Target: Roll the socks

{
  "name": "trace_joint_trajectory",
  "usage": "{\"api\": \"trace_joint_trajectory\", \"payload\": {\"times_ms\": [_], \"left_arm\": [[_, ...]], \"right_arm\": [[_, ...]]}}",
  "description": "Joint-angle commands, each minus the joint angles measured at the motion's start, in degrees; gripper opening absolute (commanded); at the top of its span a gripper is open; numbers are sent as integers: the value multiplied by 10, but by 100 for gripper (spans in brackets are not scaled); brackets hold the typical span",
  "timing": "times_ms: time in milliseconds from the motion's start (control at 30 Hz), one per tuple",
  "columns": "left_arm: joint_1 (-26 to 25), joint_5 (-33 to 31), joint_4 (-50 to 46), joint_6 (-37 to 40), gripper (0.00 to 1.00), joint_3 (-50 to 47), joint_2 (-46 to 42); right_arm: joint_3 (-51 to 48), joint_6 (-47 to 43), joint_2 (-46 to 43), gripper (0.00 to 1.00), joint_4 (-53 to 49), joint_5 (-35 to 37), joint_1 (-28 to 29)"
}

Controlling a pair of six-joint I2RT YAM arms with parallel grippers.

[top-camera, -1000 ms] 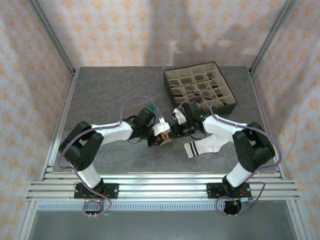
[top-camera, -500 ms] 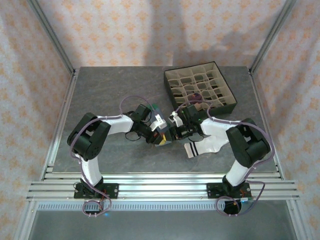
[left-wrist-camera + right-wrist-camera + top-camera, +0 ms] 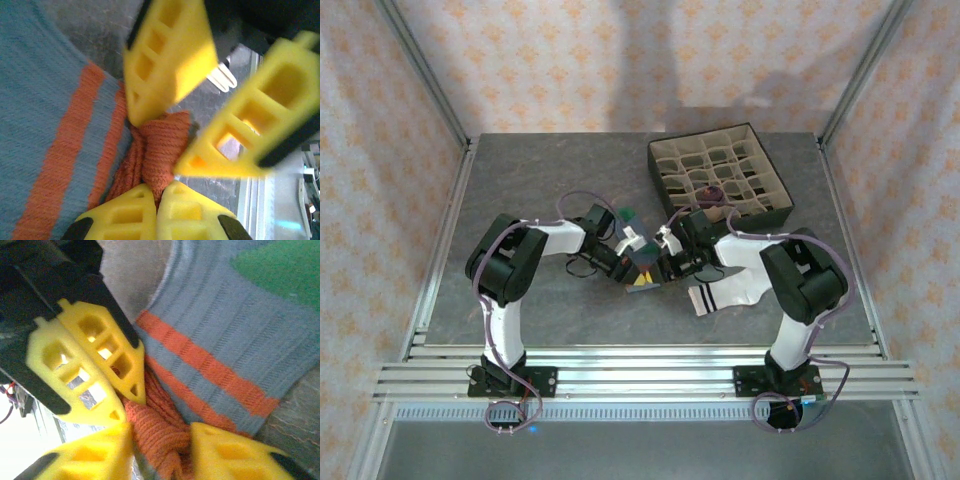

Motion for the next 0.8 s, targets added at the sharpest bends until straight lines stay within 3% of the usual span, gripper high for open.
{"api": "trace_joint_trajectory", "payload": {"times_ms": [0,100,233,400,600,767], "left_arm": [[11,-59,43,-35,7,-19,-10],[11,-98,83,-44,17,-41,-39],[11,-149,163,-45,27,-99,-118],[3,-201,233,4,28,-171,-222],[-80,-349,302,129,34,-253,-322],[-163,-480,333,225,37,-265,-319]], "right_arm": [[26,-11,21,16,-43,50,5],[48,0,33,0,-88,106,9],[65,28,39,0,-117,153,9],[100,46,70,0,-168,177,8],[133,58,96,0,-212,177,5],[168,50,108,0,-265,188,3]]}}
